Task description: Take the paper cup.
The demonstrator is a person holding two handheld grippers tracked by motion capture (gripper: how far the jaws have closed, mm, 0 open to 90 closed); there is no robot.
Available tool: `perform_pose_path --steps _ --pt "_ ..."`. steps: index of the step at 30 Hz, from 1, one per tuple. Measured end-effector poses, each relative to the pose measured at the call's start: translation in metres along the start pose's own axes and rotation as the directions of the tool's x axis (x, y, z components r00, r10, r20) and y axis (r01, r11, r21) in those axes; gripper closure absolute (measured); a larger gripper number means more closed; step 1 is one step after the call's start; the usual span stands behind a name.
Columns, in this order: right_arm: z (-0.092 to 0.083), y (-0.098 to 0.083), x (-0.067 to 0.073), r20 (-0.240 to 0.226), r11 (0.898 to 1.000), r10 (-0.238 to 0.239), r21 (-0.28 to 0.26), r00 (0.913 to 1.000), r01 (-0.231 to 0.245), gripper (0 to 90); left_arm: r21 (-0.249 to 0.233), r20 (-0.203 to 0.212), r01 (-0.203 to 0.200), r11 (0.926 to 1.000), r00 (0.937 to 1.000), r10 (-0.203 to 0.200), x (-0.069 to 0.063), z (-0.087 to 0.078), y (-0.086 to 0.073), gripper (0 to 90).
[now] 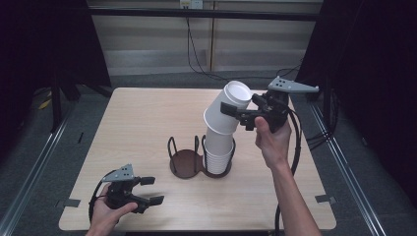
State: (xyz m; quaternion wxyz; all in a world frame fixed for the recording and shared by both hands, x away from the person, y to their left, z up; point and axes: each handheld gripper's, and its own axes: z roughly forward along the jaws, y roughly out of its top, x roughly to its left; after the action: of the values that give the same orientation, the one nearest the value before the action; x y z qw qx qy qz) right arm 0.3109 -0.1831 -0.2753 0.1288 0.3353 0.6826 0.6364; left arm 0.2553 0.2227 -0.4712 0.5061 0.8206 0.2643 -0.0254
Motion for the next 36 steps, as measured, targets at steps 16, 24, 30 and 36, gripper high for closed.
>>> perform_pose_path --steps 16,24,30,36 --pt "-0.011 -0.006 0.015 -0.046 0.999 0.025 -0.021 0.9986 -0.026 22.5 -0.008 0.034 -0.027 0.9996 0.999 0.028 -0.008 0.015 0.016 16.9" --pt "-0.015 -0.006 0.031 -0.096 1.0 -0.01 -0.012 0.9953 0.009 22.5 -0.027 0.076 -0.052 0.9983 0.9957 0.054 -0.017 0.032 0.034 16.2" --pt "-0.012 -0.013 0.039 -0.123 0.999 -0.045 0.022 0.9914 0.048 22.5 -0.067 0.095 -0.065 0.9956 0.9929 0.072 -0.024 0.038 0.048 16.4" --pt "-0.016 -0.024 0.046 -0.143 0.997 -0.056 0.051 0.9882 0.064 22.5 -0.085 0.121 -0.095 0.9918 0.987 0.105 -0.031 0.04 0.056 16.4"
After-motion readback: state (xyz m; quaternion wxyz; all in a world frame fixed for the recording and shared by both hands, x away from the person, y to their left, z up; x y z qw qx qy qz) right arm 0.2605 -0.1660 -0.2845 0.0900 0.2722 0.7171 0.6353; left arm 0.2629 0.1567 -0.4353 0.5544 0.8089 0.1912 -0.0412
